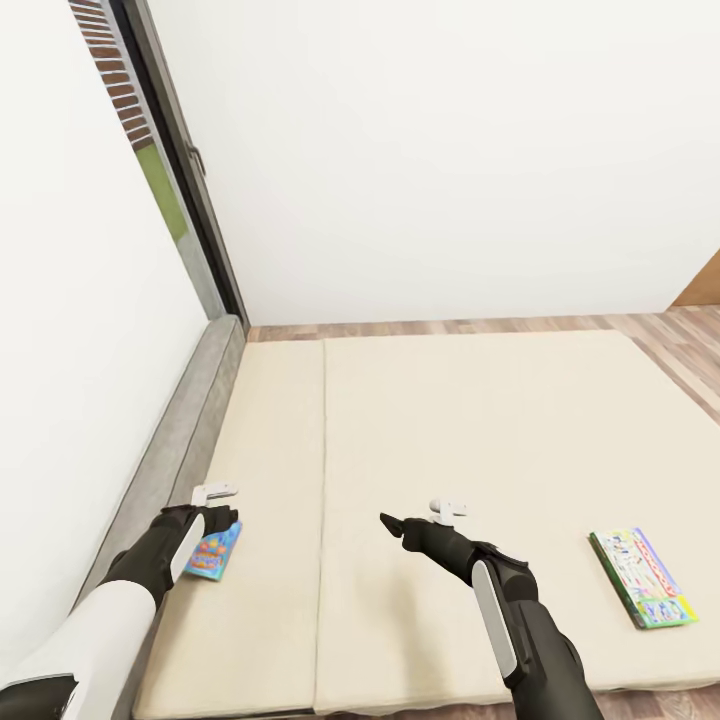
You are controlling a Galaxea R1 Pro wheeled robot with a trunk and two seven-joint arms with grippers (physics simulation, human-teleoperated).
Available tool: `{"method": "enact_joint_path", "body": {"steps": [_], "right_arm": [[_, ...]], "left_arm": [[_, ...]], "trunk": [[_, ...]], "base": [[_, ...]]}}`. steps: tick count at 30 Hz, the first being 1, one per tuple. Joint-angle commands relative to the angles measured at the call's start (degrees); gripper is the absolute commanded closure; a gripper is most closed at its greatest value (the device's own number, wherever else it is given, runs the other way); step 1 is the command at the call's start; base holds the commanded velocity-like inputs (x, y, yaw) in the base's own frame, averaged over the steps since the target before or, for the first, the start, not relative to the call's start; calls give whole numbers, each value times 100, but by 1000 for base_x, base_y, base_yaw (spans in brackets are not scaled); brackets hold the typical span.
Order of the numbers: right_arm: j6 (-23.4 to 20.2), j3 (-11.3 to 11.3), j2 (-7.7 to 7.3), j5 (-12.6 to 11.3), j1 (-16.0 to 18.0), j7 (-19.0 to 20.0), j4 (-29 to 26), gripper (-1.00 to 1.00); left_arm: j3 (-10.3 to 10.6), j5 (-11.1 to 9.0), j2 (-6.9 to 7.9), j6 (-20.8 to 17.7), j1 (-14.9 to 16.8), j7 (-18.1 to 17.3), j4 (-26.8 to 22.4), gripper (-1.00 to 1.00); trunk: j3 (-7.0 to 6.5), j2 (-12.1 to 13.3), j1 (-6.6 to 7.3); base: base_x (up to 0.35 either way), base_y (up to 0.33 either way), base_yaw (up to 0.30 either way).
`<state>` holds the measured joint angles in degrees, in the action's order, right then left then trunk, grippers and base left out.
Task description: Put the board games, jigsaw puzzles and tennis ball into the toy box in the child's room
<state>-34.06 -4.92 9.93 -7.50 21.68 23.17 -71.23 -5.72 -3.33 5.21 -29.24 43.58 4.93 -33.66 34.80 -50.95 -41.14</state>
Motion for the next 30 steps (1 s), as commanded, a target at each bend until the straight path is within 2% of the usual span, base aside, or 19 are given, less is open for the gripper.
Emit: {"method": "enact_joint_path", "body": {"steps": [1,11,30], "right_arm": [[-48,-18,6,-41,3,10,-5,-100],[-48,-18,6,-41,3,4,-5,-100],[-57,-18,6,-40,3,3,-5,-100]], "left_arm": [[0,-36,-1,-30,2,26,-9,-100],[1,-36,0,-30,2,26,-9,-100],[1,-36,-3,-12,2,26,-9,-100]], "trunk": [[5,-4,-2],[37,-4,-2],[207,-4,-2]], "base": [[66,34,0],[18,9,0],[1,0,0]]}}
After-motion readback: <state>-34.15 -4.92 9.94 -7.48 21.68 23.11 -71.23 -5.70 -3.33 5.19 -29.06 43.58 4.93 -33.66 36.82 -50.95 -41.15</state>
